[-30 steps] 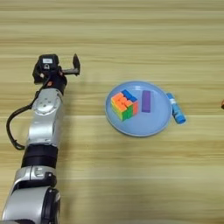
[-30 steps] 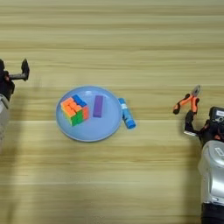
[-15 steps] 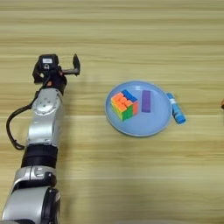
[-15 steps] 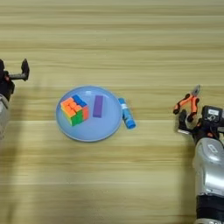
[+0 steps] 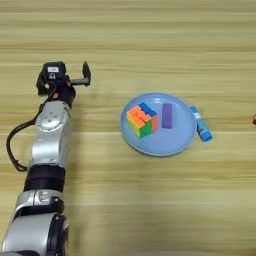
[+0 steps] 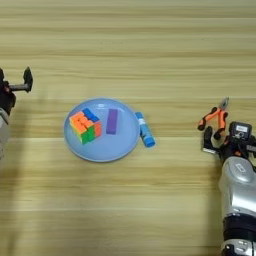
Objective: Move the objects on the table
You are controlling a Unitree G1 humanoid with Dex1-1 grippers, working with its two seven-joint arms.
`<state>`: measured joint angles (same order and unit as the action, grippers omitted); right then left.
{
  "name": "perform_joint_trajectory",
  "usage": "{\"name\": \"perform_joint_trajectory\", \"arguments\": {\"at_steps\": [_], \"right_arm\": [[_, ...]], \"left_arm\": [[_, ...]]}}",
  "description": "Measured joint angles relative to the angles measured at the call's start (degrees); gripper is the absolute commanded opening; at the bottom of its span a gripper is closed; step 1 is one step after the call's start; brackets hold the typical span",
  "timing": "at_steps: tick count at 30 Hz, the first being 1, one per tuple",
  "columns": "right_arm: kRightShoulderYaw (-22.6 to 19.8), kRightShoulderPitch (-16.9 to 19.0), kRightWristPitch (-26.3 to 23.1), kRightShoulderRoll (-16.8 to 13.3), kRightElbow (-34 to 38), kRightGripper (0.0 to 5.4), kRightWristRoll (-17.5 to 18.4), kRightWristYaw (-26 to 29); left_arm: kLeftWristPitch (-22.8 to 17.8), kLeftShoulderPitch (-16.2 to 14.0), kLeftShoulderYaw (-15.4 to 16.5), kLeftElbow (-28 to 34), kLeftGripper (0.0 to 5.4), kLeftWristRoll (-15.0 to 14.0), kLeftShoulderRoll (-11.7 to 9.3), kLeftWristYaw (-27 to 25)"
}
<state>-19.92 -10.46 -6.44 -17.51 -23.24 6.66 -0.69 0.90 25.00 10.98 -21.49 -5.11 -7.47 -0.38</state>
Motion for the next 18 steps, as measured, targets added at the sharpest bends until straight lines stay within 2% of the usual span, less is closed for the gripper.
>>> {"name": "perform_joint_trajectory", "arguments": {"at_steps": [18], "right_arm": [[0.17, -5.24, 5.78, -1.57, -10.50, 5.38, 0.24, 0.19]], "left_arm": [[0.00, 0.00, 0.27, -0.01, 5.40, -0.02, -0.23, -0.28]]}}
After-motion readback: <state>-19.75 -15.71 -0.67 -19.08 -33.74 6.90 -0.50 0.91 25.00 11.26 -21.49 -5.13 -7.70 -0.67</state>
